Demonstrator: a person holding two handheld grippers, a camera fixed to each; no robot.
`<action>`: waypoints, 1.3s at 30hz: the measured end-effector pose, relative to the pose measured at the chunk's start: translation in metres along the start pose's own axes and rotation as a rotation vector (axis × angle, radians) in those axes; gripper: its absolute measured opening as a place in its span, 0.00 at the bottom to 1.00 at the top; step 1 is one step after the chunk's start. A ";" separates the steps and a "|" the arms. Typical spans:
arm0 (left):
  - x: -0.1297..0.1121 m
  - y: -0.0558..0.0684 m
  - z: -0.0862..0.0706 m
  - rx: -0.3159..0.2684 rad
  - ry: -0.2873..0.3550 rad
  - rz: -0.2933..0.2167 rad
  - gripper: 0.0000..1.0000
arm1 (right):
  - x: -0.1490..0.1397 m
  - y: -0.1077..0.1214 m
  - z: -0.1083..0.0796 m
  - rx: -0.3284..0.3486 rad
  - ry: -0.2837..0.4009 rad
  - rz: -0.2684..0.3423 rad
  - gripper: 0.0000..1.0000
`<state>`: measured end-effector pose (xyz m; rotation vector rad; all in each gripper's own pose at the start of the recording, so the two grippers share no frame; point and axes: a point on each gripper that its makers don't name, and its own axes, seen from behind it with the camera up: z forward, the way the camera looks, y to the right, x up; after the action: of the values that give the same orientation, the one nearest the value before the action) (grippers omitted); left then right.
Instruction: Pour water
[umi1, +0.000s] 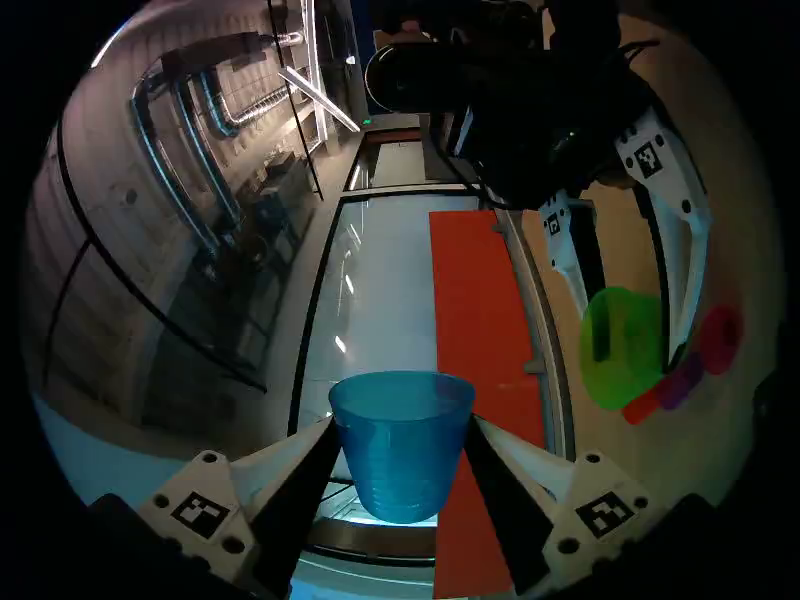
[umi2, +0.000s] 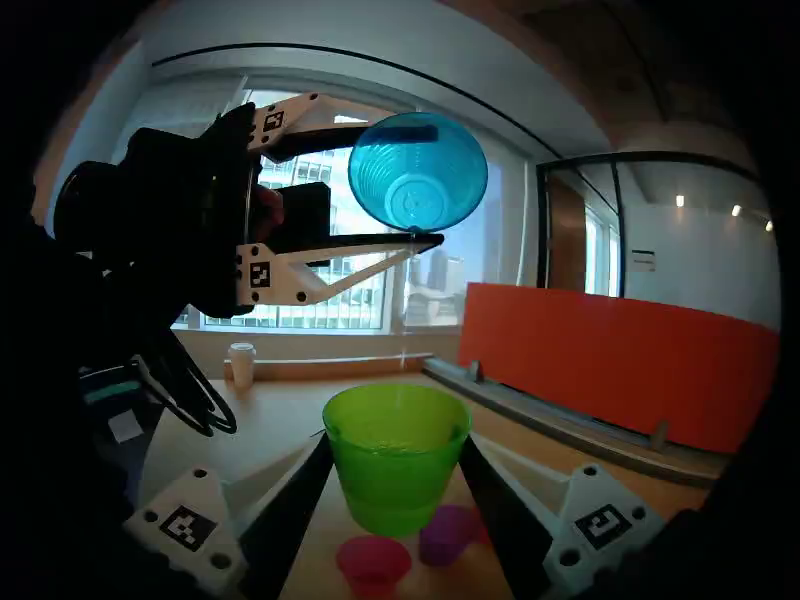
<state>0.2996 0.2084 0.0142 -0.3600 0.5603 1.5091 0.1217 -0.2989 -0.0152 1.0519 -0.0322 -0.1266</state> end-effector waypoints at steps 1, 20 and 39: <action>0.000 0.000 0.000 -0.001 0.001 -0.002 0.83 | 0.000 0.000 0.000 0.000 0.000 0.000 0.88; -0.019 0.008 0.007 -0.040 -0.015 -0.430 0.83 | 0.002 0.002 -0.002 -0.010 0.010 0.007 0.88; -0.043 0.010 0.011 -0.047 -0.037 -1.074 0.83 | 0.008 0.006 -0.006 -0.023 0.027 0.014 0.88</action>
<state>0.2921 0.1791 0.0480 -0.5509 0.2154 0.4880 0.1312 -0.2915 -0.0132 1.0304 -0.0139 -0.0997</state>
